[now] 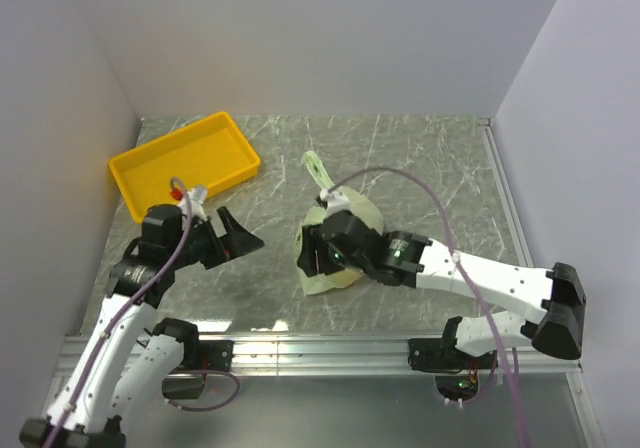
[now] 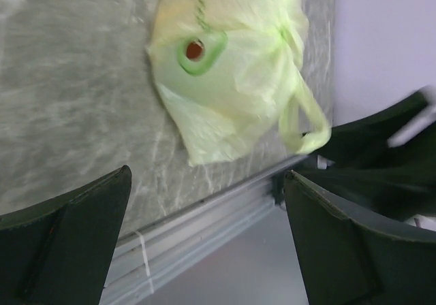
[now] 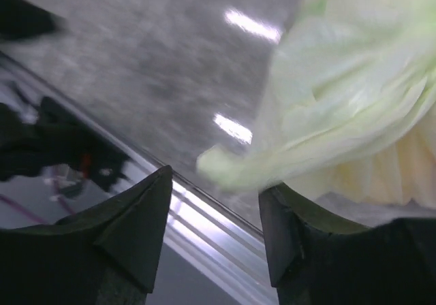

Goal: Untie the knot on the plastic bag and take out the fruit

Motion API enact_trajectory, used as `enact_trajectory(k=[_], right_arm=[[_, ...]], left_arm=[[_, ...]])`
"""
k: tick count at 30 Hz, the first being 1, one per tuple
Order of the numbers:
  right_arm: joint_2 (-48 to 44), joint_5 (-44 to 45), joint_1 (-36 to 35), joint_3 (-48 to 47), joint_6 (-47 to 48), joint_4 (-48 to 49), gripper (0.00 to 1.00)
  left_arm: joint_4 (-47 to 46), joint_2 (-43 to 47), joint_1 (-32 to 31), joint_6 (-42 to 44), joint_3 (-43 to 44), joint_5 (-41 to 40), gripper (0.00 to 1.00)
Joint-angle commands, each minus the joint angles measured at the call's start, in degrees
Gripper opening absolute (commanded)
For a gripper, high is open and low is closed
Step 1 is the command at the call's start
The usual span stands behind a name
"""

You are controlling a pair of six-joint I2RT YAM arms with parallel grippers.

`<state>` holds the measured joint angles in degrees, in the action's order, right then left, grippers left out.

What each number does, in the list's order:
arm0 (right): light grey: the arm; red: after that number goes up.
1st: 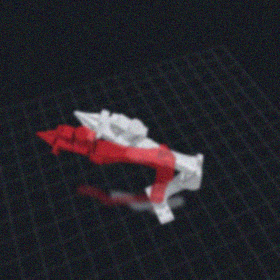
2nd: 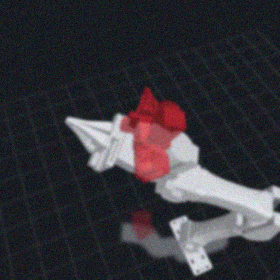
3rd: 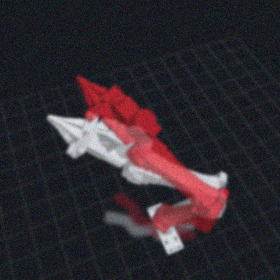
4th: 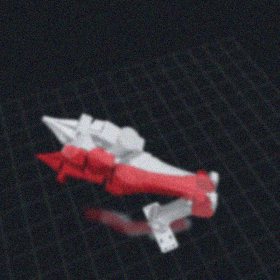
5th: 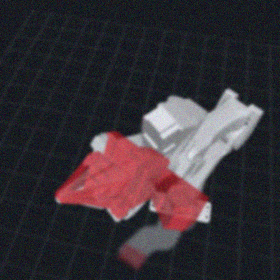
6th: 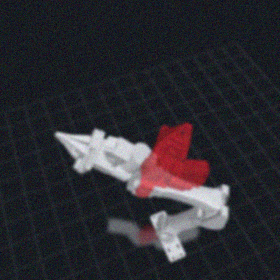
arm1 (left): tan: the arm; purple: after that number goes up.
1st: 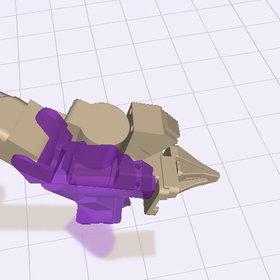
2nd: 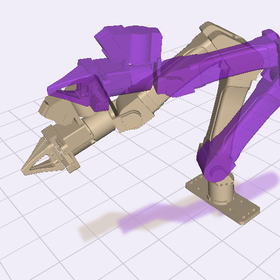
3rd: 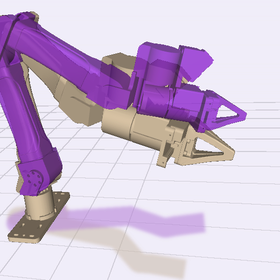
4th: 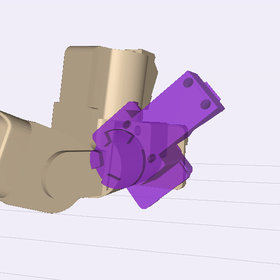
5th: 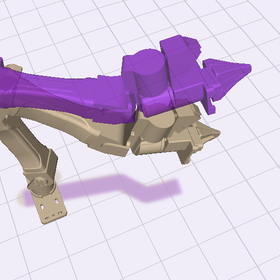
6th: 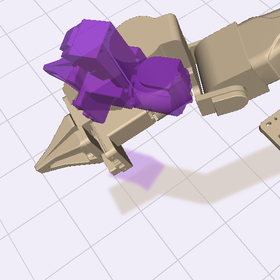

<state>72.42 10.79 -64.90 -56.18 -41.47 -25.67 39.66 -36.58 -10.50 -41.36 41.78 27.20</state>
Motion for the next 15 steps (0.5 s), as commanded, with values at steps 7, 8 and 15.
enact_trajectory(k=[7,8,15], right_arm=[[-0.7,1.3,9.7,-23.1,20.4,-16.6,0.71],[-1.8,0.5,14.4,-22.8,21.2,-16.3,0.72],[1.3,-12.0,29.8,-16.7,23.8,-7.4,0.74]], left_arm=[[-14.3,-13.9,-20.3,-3.9,4.3,-11.6,0.99],[-15.0,-15.3,-21.4,-3.6,6.3,-12.7,0.99],[-18.3,-30.4,-28.5,-0.8,14.9,-21.0,0.99]])
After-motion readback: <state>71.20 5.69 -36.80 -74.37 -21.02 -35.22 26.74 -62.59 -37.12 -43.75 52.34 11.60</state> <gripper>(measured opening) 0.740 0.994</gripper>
